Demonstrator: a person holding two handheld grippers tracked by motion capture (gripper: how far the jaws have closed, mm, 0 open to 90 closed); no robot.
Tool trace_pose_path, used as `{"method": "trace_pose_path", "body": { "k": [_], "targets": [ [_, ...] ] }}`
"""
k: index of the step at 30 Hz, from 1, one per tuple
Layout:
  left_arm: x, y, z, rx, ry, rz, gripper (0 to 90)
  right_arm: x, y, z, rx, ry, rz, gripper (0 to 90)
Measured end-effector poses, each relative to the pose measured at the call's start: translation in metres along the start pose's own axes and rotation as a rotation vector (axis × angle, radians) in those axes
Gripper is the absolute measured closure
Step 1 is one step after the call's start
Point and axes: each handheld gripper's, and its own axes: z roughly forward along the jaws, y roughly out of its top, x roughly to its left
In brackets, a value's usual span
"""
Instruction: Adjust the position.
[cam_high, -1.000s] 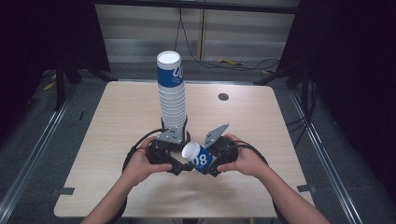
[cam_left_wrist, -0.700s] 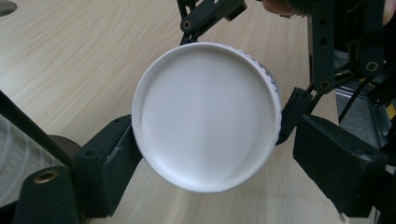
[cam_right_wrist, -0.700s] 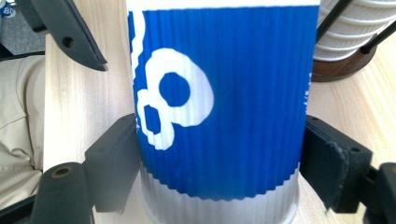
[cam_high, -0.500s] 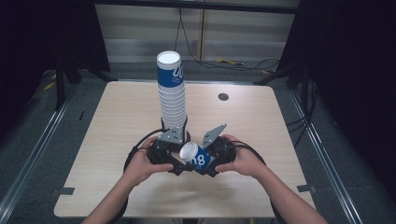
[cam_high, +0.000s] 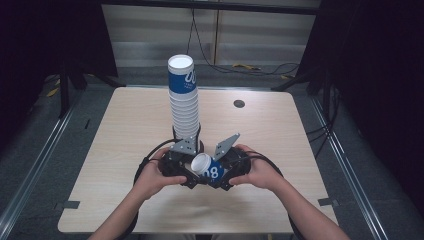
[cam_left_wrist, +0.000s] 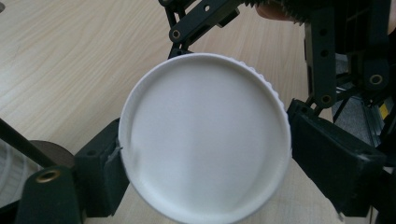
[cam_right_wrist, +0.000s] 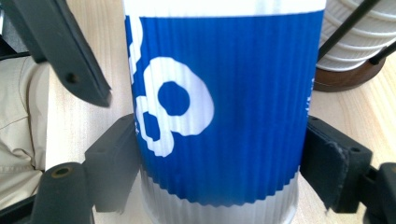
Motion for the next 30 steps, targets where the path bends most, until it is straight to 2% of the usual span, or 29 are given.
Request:
{"method": "trace_pose_path", "body": {
  "k": [2, 3, 4, 6, 9, 11, 15, 23, 29, 30],
  "targets": [
    [0.001, 0.000, 0.000, 0.003, 0.003, 0.005, 18.4, 0.001, 0.001, 0.000, 0.001, 0.002, -0.006, 19.9],
    [0.001, 0.000, 0.000, 0.003, 0.003, 0.005, 22.4, 0.001, 0.001, 0.000, 0.001, 0.002, -0.006, 19.9],
    [0.001, -0.001, 0.000, -0.011, -0.004, 0.006, 23.1, 0.001, 0.001, 0.001, 0.005, 0.002, -0.014, 19.9],
    [0.001, -0.001, -0.002, -0.017, -0.020, 0.007, 24.3, 0.002, 0.001, 0.001, 0.006, 0.002, -0.016, 19.9],
    [0.000, 0.000, -0.002, -0.021, -0.027, 0.017, 26.1, 0.003, 0.001, 0.002, 0.015, 0.002, -0.031, 19.7],
    [-0.001, 0.001, -0.003, -0.007, -0.022, 0.025, 26.3, 0.004, 0.001, 0.003, 0.012, 0.002, -0.031, 19.2],
    [0.001, 0.000, -0.004, -0.012, -0.032, 0.020, 26.4, 0.004, 0.000, 0.004, -0.001, 0.004, -0.026, 18.2],
    [0.001, 0.000, -0.008, -0.034, -0.035, 0.009, 26.4, 0.001, -0.008, 0.000, -0.069, 0.016, 0.037, 13.4],
    [0.002, 0.000, -0.011, -0.037, -0.041, 0.006, 26.4, 0.001, -0.011, 0.000, -0.100, 0.023, 0.050, 13.4],
    [0.002, 0.000, -0.011, -0.042, -0.044, 0.004, 26.4, 0.001, -0.013, -0.001, -0.122, 0.023, 0.052, 13.3]
  ]
}}
